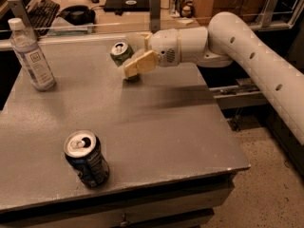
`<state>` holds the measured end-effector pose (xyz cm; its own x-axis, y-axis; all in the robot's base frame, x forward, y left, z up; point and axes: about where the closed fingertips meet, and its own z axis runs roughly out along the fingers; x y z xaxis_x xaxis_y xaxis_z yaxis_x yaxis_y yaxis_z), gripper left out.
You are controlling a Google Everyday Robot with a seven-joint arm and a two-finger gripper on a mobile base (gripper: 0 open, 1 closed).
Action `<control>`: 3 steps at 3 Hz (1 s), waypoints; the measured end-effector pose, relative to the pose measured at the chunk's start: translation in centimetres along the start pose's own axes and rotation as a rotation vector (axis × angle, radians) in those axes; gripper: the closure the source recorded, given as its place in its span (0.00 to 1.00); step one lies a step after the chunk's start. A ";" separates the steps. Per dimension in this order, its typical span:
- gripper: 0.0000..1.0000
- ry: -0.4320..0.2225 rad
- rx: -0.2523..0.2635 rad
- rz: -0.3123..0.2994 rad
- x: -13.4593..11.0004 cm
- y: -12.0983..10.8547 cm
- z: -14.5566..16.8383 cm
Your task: Knock green can over
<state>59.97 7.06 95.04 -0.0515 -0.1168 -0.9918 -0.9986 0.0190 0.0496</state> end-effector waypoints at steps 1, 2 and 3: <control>0.00 -0.030 -0.042 -0.003 -1.3 1.7 0.3; 0.00 -0.042 -0.063 0.028 -1.4 2.7 0.4; 0.00 -0.042 -0.062 0.052 -1.1 3.2 0.1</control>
Offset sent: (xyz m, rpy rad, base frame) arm -0.0371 0.0017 0.0133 0.0606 0.0801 0.0659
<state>56.85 7.37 96.31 -0.1036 -0.0758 -0.9917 -0.9936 -0.0379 0.1067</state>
